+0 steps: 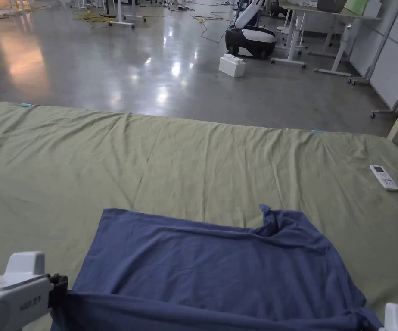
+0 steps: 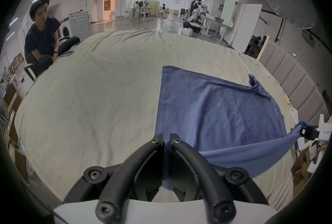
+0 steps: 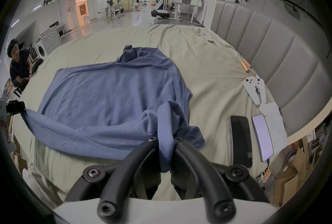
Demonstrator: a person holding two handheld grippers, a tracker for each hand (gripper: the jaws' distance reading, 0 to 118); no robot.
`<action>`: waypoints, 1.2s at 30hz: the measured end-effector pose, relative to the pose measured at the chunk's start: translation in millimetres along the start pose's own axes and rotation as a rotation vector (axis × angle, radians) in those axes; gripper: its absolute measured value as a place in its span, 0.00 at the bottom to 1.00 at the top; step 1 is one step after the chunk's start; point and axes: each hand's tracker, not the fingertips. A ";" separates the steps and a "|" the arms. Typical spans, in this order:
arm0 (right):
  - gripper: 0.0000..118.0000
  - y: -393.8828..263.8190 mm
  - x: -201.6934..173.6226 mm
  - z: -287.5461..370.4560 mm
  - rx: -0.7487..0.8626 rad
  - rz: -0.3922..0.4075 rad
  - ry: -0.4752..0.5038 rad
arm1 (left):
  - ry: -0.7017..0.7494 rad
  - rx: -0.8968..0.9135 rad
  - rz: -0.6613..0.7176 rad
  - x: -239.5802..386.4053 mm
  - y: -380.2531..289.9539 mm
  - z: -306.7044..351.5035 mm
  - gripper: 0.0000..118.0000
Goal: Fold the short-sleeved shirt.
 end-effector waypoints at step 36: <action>0.64 26.8 -46.4 20.4 0.610 0.011 -0.022 | 0.023 0.385 -0.155 64.9 6.9 28.8 0.45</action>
